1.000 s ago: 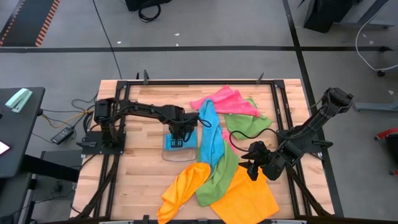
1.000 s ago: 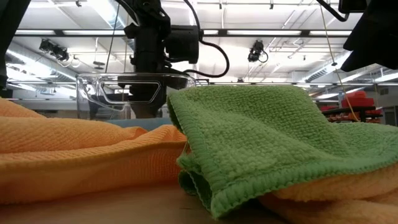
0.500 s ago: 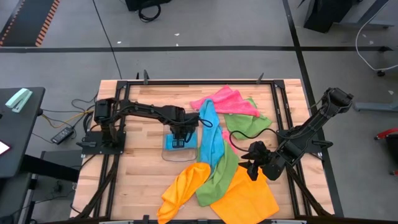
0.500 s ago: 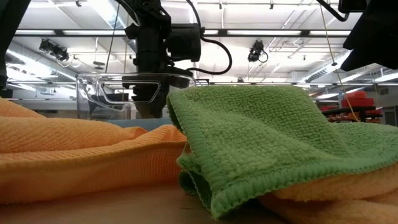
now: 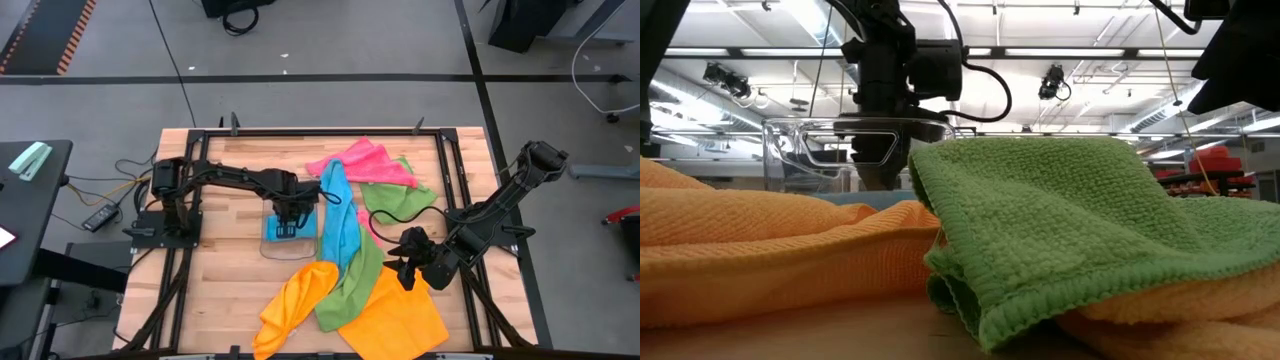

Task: Fold microfiber towels
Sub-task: Put the left blue towel into the transparent bin

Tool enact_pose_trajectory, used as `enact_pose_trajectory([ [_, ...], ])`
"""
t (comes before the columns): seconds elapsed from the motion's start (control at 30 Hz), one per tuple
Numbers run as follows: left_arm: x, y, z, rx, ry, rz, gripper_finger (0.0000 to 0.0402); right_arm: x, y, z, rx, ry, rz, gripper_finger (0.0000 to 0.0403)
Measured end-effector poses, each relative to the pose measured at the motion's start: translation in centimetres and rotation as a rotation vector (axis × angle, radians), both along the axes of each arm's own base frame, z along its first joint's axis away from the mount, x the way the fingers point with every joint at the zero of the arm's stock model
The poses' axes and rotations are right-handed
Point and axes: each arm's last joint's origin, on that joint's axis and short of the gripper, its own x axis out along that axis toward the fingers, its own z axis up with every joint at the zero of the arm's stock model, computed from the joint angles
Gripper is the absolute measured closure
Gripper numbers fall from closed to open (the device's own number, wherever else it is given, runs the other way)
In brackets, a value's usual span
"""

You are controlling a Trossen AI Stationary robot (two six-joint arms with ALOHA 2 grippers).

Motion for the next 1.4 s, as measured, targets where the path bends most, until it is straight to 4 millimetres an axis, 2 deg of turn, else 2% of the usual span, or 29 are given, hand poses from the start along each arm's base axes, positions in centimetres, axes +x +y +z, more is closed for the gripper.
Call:
enact_pose_trajectory([
  [0.23, 0.7, 0.6, 2.1, -0.004, -0.009, -0.038, 0.0397, 0.0, 0.0, 0.0, -0.004, 0.000, 0.003, 0.0207],
  [0.47, 1.2, -0.1, 3.6, 0.024, -0.016, -0.169, 0.0398, 0.0, 0.0, 0.0, -0.004, 0.000, 0.004, 0.0207],
  [0.57, 1.0, -0.3, 3.3, 0.041, 0.004, -0.214, 0.0399, 0.0, 0.0, 0.0, -0.006, -0.001, 0.002, 0.0207],
  [0.73, 0.5, 0.3, 1.1, 0.017, 0.139, -0.181, 0.0398, 0.0, 0.0, 0.0, -0.003, -0.001, 0.000, 0.0207],
  [0.83, 0.7, 0.6, 0.4, 0.036, 0.163, -0.169, 0.0398, 0.0, 0.0, 0.0, -0.002, -0.005, 0.001, 0.0207],
  [0.97, 1.0, 0.9, 0.2, 0.102, 0.152, -0.186, 0.0397, 0.0, 0.0, 0.0, 0.003, -0.008, -0.001, 0.0207],
  [1.4, 1.6, 0.8, 0.2, 0.123, 0.097, -0.245, 0.0393, 0.1, 0.1, 0.1, 0.015, -0.012, -0.008, 0.0207],
])
